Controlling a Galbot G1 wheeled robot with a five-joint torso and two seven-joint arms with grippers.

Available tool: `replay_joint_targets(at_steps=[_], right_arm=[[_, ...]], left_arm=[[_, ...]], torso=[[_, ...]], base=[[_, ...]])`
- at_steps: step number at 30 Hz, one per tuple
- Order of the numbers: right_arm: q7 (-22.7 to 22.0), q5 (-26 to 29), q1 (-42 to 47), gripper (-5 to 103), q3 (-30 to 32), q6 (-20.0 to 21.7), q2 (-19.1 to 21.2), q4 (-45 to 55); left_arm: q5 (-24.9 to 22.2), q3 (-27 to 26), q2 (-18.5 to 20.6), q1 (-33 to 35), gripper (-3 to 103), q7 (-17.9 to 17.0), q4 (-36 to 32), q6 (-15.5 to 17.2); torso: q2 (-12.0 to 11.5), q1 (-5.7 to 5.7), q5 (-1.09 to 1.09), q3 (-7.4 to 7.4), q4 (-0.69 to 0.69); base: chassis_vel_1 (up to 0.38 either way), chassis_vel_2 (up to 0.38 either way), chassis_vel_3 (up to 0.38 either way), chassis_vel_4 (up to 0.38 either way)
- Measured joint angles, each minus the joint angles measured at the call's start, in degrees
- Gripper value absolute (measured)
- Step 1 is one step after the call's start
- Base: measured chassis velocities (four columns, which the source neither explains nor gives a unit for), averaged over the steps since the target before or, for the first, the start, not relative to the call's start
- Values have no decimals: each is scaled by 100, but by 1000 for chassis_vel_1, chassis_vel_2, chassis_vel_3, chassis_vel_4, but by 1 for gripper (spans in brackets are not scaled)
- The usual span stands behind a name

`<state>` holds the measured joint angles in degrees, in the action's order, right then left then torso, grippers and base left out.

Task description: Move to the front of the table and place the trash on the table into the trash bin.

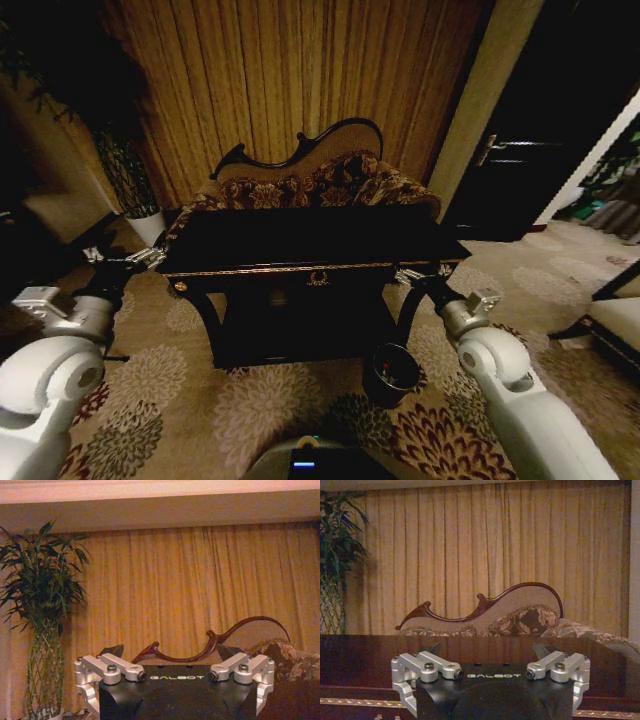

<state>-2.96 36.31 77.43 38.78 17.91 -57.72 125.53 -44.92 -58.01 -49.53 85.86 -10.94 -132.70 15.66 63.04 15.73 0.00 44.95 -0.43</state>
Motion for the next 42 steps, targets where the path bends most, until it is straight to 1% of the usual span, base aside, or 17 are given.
replay_joint_targets(at_steps=[3, 24, 30, 42], right_arm=[[0, 31, 7, 100, 17, 21, 6, 42], [27, 196, 17, 100, 135, 10, 99, 28], [60, 206, 58, 100, 165, 7, 149, 92], [66, 223, 178, 100, 252, 6, 201, 153]], left_arm=[[0, 1, -11, 1, 100, 2, 1, 2], [8, -28, -4, 41, 100, 27, -2, 15], [11, 34, -110, -75, 100, 33, -37, 48], [18, 65, -175, -84, 100, 32, -110, 97]], torso=[[0, 0, 0, 0, 1], [1, -1, 0, -1, 0], [1, -1, 0, -1, 1], [0, 0, 0, 0, 1]], base=[[30, -35, -35, 30], [96, -95, -91, 97], [102, -97, -96, 92], [113, -124, -113, 120]])
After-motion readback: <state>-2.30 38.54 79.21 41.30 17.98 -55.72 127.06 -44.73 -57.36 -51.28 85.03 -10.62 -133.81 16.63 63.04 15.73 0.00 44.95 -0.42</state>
